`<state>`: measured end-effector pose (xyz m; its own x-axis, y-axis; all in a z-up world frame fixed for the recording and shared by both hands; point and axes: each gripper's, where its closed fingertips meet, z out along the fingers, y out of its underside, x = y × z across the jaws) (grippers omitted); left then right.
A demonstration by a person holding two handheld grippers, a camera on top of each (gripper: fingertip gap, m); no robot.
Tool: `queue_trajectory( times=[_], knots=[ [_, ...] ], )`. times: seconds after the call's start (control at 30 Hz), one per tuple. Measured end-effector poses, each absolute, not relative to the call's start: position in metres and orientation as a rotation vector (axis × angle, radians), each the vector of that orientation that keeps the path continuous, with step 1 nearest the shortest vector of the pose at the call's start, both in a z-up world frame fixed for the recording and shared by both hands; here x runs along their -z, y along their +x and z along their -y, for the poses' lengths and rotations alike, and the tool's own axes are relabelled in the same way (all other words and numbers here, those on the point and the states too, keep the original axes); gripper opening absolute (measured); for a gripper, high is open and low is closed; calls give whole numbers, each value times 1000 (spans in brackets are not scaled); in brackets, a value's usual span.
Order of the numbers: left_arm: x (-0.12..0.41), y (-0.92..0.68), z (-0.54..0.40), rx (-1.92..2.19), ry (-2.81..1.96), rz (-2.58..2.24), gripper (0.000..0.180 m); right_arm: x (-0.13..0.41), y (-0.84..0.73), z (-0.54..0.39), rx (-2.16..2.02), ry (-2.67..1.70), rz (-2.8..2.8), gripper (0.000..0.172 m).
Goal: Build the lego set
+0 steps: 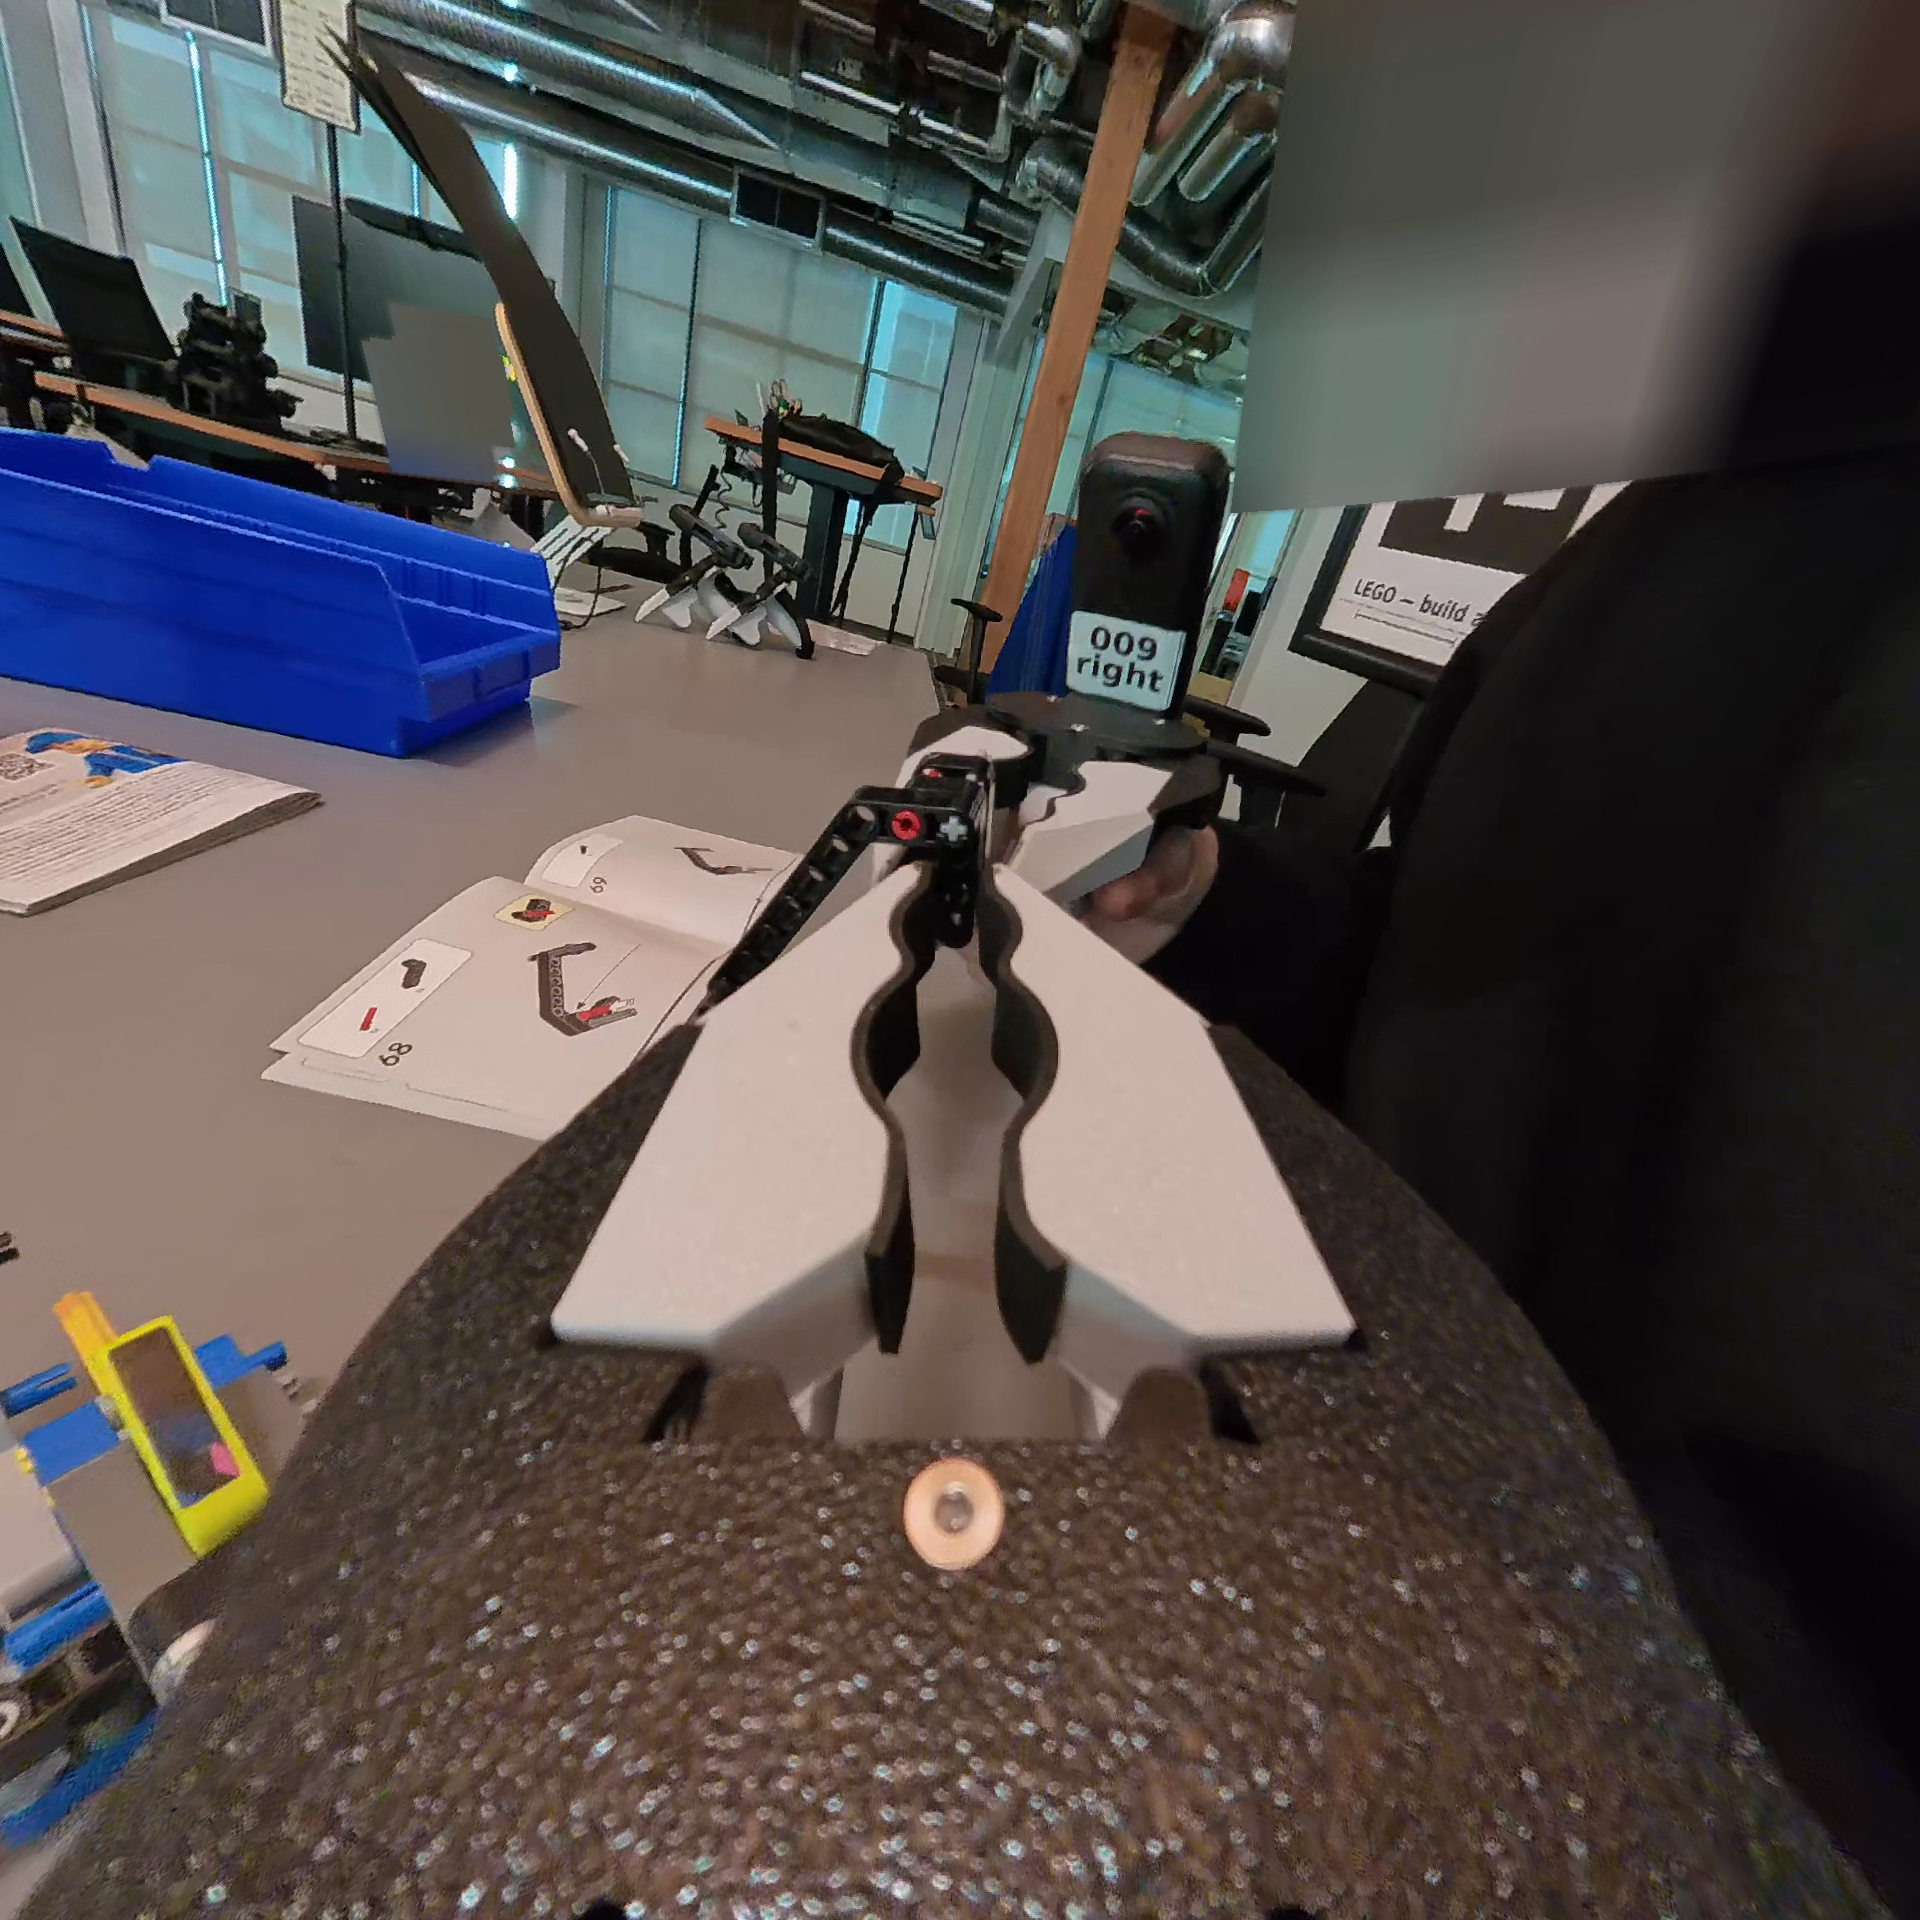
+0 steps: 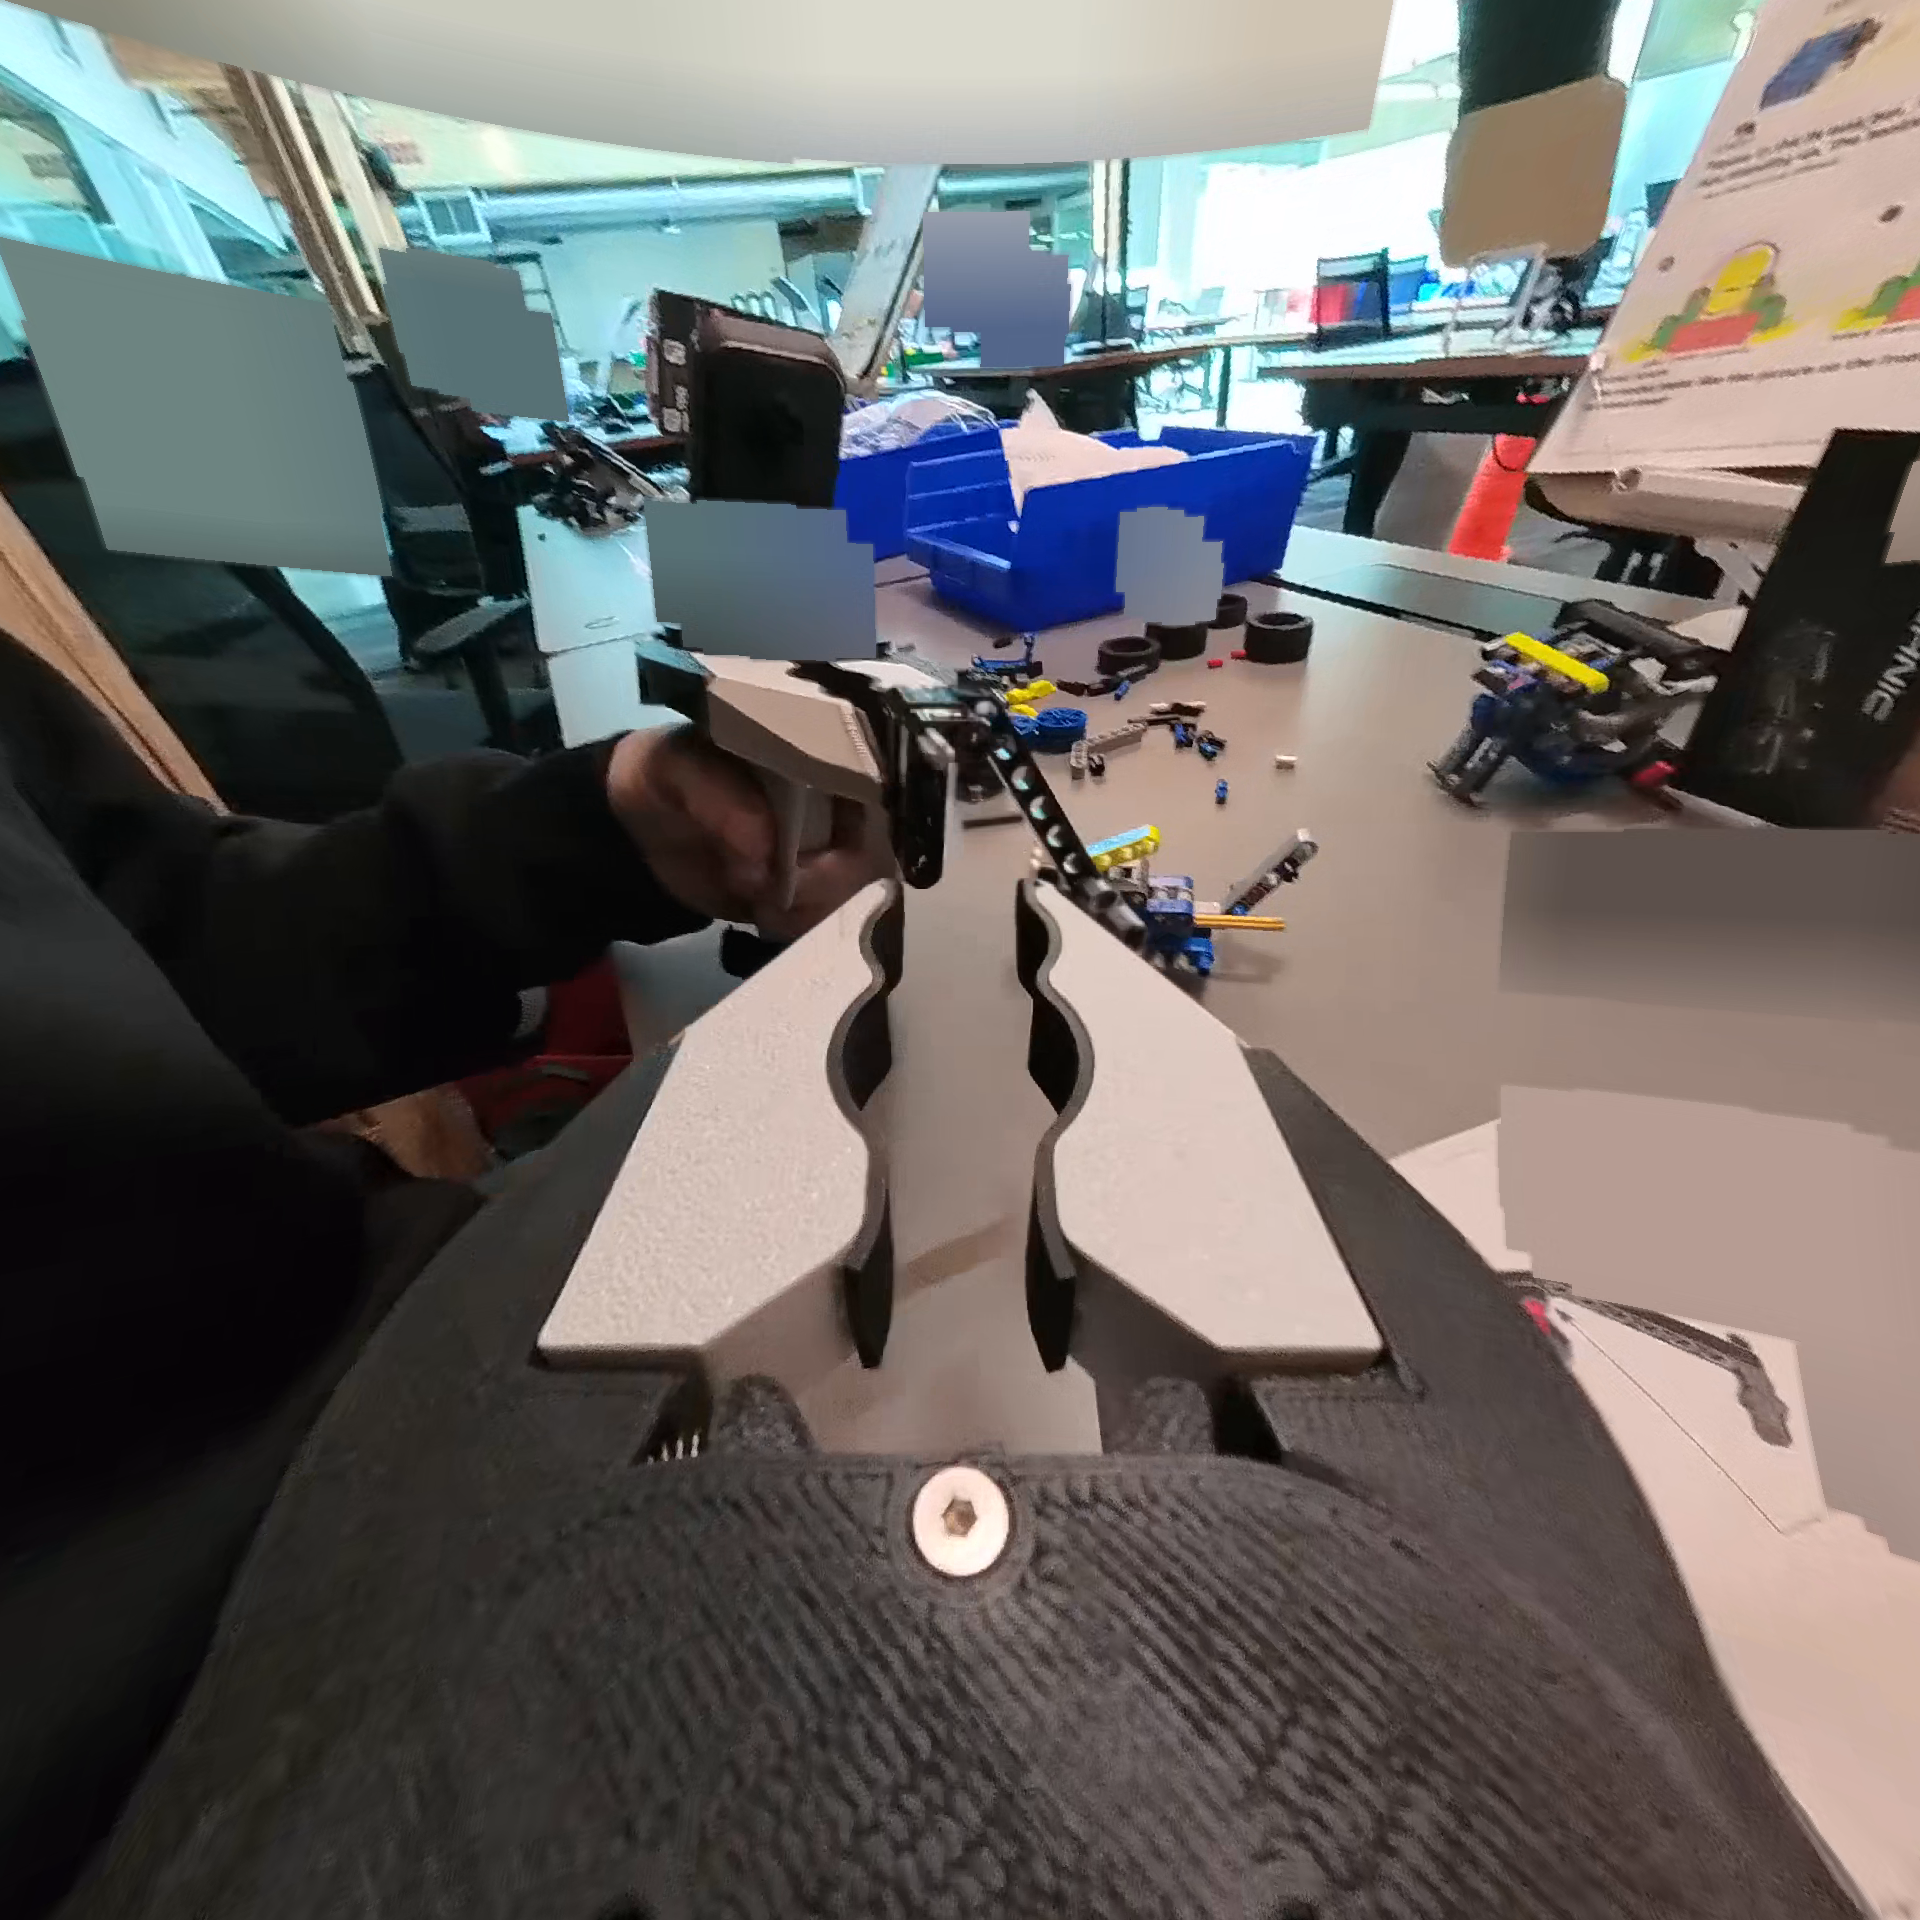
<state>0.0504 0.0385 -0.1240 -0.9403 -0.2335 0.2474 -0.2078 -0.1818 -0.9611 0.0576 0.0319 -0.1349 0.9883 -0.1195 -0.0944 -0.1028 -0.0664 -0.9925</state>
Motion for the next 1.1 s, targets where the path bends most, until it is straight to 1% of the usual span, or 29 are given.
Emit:
queue_trajectory(
  times=[0.13,0.17,0.23,0.27,0.63,0.83,1.1],
  knots=[
    [119,45,-41,2377,-484,-1972,4,123,46,-36,-67,-1571,-152,19],
    [118,44,-41,2391,-476,-1963,4,122,45,-37,-70,-1567,-152,17],
    [117,44,-42,2411,-483,-1963,4,117,45,-38,-67,-1539,-150,5],
    [117,44,-42,2419,-491,-1960,4,116,46,-38,-63,-1532,-156,5],
    [120,50,-44,2463,-624,-1979,4,118,53,-37,-218,-1474,-286,4],
    [130,56,-44,2394,-709,-2031,4,128,59,-37,-182,-1517,-300,4],
    [128,55,-44,2508,-750,-2016,4,122,59,-35,-206,-1451,-299,4]
  ],
)
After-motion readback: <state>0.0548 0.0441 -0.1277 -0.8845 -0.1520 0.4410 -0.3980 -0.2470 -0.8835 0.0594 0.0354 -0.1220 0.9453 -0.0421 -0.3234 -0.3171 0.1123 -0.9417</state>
